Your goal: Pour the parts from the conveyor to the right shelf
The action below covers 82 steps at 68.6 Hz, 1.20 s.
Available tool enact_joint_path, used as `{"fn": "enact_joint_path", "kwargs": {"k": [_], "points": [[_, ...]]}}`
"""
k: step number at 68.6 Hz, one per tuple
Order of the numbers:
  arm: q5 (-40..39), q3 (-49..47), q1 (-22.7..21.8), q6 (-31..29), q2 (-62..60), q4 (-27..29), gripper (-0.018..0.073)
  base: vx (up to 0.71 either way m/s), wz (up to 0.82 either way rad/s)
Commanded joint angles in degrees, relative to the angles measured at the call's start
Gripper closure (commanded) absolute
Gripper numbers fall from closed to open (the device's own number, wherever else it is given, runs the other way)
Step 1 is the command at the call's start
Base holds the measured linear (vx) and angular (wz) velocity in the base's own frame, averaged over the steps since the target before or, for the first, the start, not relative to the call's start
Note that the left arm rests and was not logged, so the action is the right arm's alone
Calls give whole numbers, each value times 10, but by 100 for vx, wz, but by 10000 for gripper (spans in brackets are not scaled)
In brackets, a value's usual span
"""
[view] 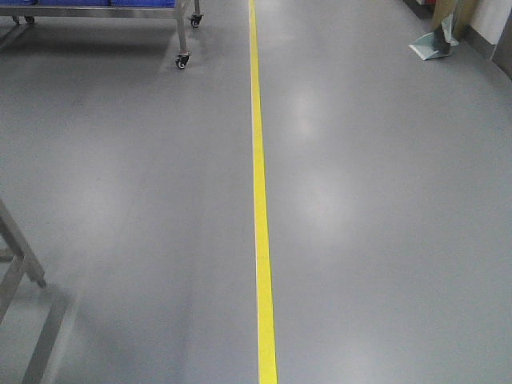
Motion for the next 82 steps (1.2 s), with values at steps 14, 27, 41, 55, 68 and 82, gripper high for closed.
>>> {"fn": "enact_joint_path", "kwargs": {"k": [14,27,41,55,68,82], "points": [[-47,-17,-1,0,9,-2,565,72,8],[-47,-17,-1,0,9,-2,565,71,9],[-47,-17,-1,0,9,-2,565,71,6],[-47,-17,-1,0,9,-2,565,71,3],[-47,-17,-1,0,9,-2,565,68,9],[-47,-17,-1,0,9,-2,565,65,24]]}}
